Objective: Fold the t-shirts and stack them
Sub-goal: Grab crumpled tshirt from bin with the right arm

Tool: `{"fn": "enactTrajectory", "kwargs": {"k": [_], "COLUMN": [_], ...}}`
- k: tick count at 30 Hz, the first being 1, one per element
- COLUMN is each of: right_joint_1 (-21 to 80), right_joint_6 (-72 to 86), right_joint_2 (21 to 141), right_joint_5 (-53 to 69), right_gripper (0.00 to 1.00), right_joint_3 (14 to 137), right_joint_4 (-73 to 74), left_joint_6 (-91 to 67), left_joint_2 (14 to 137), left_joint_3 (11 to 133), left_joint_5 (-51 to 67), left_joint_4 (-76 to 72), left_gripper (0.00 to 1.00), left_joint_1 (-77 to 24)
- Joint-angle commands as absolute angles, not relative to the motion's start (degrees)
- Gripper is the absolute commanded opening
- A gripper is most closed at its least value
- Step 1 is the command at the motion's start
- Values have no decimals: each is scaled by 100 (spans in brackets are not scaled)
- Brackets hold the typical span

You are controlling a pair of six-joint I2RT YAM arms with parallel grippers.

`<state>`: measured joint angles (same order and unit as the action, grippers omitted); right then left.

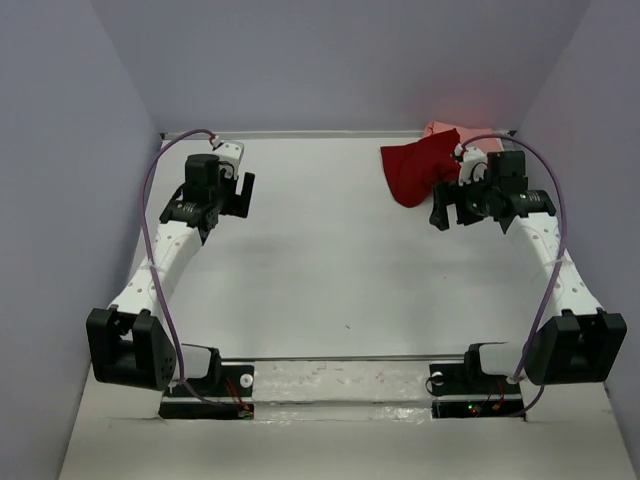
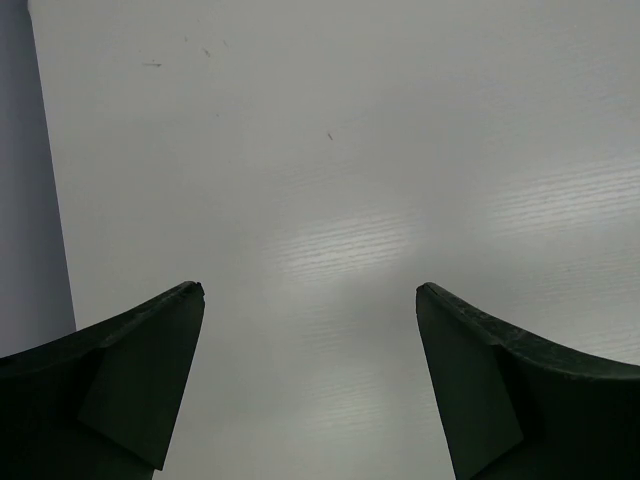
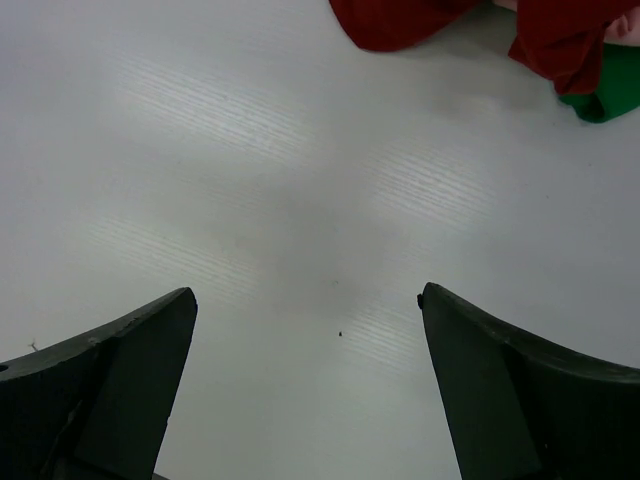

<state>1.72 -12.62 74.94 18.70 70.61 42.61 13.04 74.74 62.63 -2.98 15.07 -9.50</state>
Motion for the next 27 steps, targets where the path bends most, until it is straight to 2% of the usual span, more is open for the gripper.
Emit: {"fn": "enactTrajectory", "kwargs": {"k": [1, 5, 10, 15, 17, 27], "right_joint_1": [97, 97, 97, 97, 97, 97], "right_joint_6": [-1125, -1300, -1625, -1758, -1688, -2311], "right_joint_2": [7251, 7014, 7478, 7620, 7725, 9253], "right_joint_5": [1469, 1504, 599, 984, 775, -579], "right_gripper": [100, 100, 100, 100, 100, 100], "right_joint_3": [7005, 6646, 6653, 6645, 6662, 7794], "right_joint_4": [3885, 3666, 3498, 3070, 2796, 1890], "left_joint_6": [1362, 1371, 1371, 1389, 1389, 1433], "left_joint_2": [7322, 7216, 7102, 7127, 7172, 7392], "left_joint_3": [6355, 6354, 6319, 6337, 6328, 6355], "left_joint_5": [-264, -264, -202, -202, -158, -26], "left_joint_4": [1336, 1388, 1380, 1380, 1362, 1336], "left_gripper": [99, 99, 99, 99, 99, 99], "left_joint_1": [-896, -888, -870, -791, -747, -738]}}
